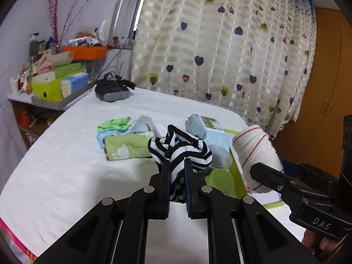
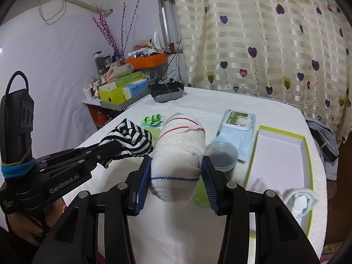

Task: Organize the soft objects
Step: 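Carry the striped sock in the left gripper and white sock in the right over the box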

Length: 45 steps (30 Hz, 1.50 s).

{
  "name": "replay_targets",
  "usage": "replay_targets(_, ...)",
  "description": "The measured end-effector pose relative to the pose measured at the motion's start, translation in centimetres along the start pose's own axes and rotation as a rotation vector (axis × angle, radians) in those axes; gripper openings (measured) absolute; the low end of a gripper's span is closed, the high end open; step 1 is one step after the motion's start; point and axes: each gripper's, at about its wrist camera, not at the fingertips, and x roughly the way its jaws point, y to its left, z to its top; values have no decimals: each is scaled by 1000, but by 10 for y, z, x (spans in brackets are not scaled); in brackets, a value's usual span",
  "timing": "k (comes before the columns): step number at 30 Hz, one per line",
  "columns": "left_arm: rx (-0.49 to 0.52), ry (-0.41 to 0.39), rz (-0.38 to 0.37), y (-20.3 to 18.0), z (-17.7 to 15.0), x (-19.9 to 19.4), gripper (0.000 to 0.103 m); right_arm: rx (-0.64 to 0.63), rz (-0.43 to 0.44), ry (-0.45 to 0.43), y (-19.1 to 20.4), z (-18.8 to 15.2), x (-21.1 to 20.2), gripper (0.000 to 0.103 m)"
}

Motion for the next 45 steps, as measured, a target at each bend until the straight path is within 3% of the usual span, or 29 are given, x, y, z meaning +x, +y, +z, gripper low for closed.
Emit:
replay_targets(13,33,21,-36,-32,3,16,10,47,-30,-22,-31,-3,-13,46)
replay_targets(45,143,98,-216,-113,-2,57,10,169,-183,0,-105,-22,-33,46)
